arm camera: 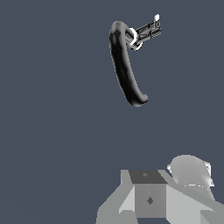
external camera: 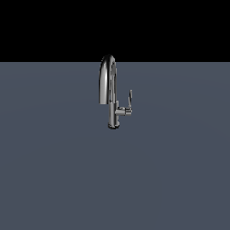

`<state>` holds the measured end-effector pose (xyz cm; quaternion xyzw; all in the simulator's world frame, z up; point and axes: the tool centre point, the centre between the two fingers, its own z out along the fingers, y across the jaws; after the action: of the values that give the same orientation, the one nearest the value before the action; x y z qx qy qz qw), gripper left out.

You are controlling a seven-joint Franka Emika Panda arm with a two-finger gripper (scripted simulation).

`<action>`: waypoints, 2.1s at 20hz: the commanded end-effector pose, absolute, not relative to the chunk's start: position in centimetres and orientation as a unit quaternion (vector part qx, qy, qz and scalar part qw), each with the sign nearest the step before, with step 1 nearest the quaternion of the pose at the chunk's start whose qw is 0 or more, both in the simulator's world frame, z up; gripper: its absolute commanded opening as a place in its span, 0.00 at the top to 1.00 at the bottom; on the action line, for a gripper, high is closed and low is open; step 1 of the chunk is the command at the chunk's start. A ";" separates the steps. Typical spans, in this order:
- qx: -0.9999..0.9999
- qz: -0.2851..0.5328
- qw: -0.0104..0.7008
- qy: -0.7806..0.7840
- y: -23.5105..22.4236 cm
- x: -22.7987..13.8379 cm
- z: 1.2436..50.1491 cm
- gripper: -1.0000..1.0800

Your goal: Turn on the faucet by rotating a designated handle.

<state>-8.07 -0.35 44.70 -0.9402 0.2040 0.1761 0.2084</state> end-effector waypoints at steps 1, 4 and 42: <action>-0.928 0.193 0.228 0.224 -0.8 -6.6 43.9 1.00; -0.911 0.213 0.252 0.247 -1.3 -4.9 42.8 1.00; -0.499 0.449 0.527 0.521 -7.1 9.1 18.0 1.00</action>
<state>8.95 -7.16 18.76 -0.5133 0.5162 0.4447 0.5219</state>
